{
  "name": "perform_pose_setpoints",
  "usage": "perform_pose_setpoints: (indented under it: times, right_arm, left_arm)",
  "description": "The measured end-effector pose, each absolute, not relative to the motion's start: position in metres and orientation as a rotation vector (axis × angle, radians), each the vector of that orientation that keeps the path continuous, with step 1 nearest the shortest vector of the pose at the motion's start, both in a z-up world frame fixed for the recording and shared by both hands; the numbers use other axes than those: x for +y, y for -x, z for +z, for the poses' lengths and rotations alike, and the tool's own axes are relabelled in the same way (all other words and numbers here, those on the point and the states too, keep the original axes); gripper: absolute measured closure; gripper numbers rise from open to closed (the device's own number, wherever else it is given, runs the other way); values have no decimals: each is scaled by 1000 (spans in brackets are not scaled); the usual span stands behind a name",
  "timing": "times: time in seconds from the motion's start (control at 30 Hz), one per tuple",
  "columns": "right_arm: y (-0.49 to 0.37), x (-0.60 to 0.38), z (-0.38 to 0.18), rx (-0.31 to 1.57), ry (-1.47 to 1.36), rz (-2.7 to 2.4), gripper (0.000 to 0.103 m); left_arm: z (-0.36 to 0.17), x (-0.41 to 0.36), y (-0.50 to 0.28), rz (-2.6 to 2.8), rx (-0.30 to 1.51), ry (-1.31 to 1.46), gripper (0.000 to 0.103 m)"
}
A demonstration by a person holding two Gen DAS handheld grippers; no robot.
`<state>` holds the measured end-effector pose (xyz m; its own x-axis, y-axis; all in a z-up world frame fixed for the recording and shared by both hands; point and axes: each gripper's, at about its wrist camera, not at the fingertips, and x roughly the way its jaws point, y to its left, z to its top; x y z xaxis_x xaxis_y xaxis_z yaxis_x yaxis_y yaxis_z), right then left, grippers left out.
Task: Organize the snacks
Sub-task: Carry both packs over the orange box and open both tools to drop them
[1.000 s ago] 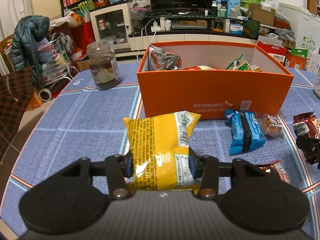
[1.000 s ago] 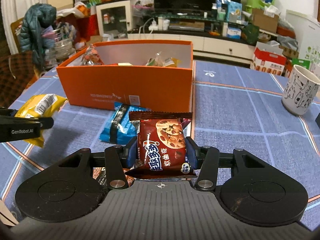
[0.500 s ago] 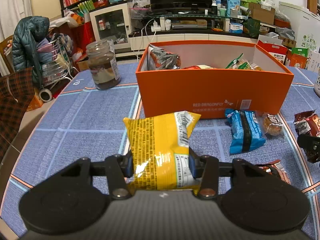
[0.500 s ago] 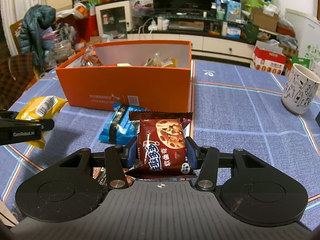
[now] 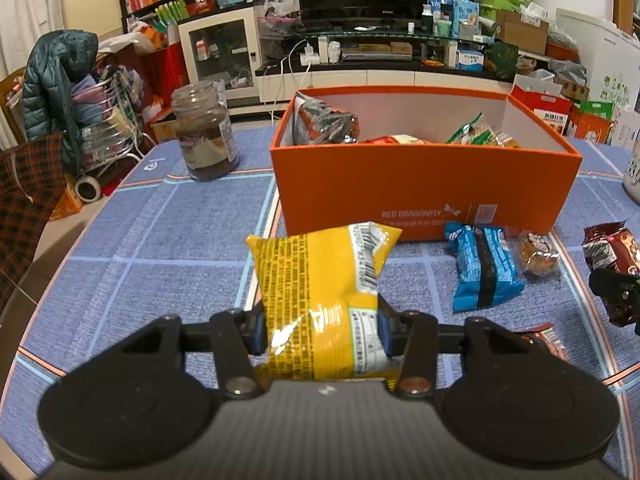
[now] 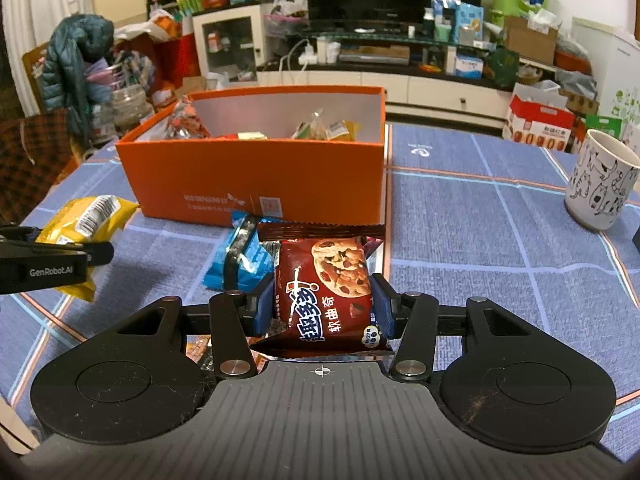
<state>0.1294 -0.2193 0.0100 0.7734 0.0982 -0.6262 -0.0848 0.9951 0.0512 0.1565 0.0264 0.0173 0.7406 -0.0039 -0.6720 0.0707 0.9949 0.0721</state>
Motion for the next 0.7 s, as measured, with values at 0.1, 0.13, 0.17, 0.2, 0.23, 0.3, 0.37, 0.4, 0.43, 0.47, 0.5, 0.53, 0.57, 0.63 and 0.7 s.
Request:
perform_pose_setpoints:
  times: [0.1, 0.13, 0.17, 0.2, 0.23, 0.3, 0.37, 0.4, 0.43, 0.47, 0.5, 0.53, 0.57, 0.63, 0.7]
  right_arm:
    - [-123, -219, 22, 640, -28, 109, 67]
    - [-121, -218, 26, 621, -27, 109, 67]
    - [-120, -217, 29, 608, -23, 108, 67]
    - [-118, -216, 31, 597, -18, 110, 67]
    - [-117, -215, 34, 588, -12, 113, 67]
    - [-114, -214, 37, 578, -8, 121, 67]
    - [-111, -217, 41, 569, -15, 128, 67]
    - [-110, -220, 44, 563, -20, 129, 67]
    - [-109, -224, 49, 553, -31, 132, 67]
    - [-109, -227, 54, 544, -35, 136, 67]
    - [-112, -230, 60, 528, -37, 139, 67]
    - [-115, -232, 67, 511, -38, 141, 67]
    - [-120, -234, 73, 498, -40, 141, 67]
    - [-137, -239, 86, 474, -49, 134, 67]
    - [-160, -239, 98, 453, -53, 137, 67]
  left_arm:
    - [27, 28, -149, -51, 696, -89, 56]
    - [30, 29, -146, -51, 682, -92, 56]
    - [34, 29, -144, -51, 665, -93, 56]
    - [38, 30, -142, -55, 647, -86, 56]
    - [42, 31, -139, -58, 630, -79, 56]
    - [52, 33, -133, -71, 593, -63, 56]
    - [63, 35, -130, -92, 572, -38, 56]
    - [68, 37, -130, -102, 571, -24, 56]
    - [73, 38, -133, -110, 569, -8, 56]
    - [78, 38, -137, -117, 564, 3, 56]
    - [83, 37, -143, -121, 559, 7, 56]
    - [87, 35, -150, -125, 555, 10, 56]
    - [92, 31, -160, -133, 553, 13, 57]
    - [101, 22, -180, -146, 537, 13, 57]
    - [110, 11, -207, -147, 527, 1, 57]
